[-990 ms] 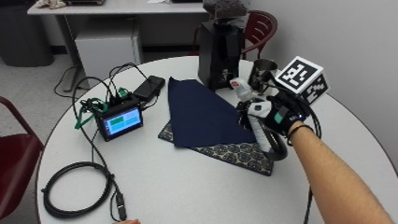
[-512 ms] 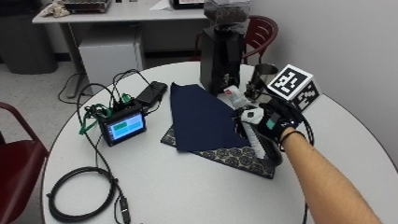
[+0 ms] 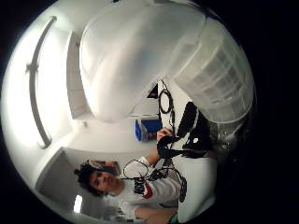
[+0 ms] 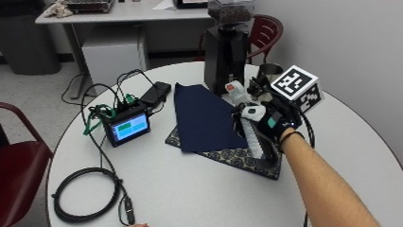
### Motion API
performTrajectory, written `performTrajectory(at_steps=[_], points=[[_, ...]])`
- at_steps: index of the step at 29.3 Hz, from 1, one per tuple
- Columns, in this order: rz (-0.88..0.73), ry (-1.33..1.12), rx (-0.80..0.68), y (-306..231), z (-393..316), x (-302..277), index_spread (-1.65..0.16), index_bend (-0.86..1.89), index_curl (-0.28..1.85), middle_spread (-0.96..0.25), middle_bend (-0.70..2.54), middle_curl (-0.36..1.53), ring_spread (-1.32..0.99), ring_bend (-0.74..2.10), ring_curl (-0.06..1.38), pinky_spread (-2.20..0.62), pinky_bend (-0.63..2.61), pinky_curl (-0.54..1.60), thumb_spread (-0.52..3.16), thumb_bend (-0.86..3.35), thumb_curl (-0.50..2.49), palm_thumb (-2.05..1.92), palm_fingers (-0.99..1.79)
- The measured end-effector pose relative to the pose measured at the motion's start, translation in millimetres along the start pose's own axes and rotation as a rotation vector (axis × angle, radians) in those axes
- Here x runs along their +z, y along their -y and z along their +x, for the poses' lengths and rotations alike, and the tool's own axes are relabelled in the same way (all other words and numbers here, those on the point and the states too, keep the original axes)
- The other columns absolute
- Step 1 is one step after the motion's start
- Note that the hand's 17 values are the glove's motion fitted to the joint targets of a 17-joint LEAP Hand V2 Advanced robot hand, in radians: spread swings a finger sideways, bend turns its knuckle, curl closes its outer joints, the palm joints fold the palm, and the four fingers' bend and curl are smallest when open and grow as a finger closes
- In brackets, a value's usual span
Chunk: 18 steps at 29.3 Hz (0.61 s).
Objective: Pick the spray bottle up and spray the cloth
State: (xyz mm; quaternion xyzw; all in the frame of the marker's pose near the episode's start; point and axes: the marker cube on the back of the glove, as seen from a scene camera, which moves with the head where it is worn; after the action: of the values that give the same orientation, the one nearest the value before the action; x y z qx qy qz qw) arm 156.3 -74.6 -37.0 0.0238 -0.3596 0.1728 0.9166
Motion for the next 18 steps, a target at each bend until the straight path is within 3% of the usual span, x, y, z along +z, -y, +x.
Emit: performTrajectory(at_steps=[10, 18], points=[[0.07, -0.048, -0.027, 0.1, -42.7, -28.7, -0.18, 0.13, 0.32, -0.08, 0.53, 0.5, -0.1, 0.76, 0.45, -0.03, 0.37, 0.37, 0.9, -0.02, 0.65, 0.86, 1.23], [0.015, -0.006, 0.106, -8.7, 29.4, 9.5, -0.18, 0.13, 0.33, -0.08, 0.54, 0.5, -0.1, 0.76, 0.45, -0.03, 0.37, 0.37, 0.89, -0.02, 0.66, 0.86, 1.23]])
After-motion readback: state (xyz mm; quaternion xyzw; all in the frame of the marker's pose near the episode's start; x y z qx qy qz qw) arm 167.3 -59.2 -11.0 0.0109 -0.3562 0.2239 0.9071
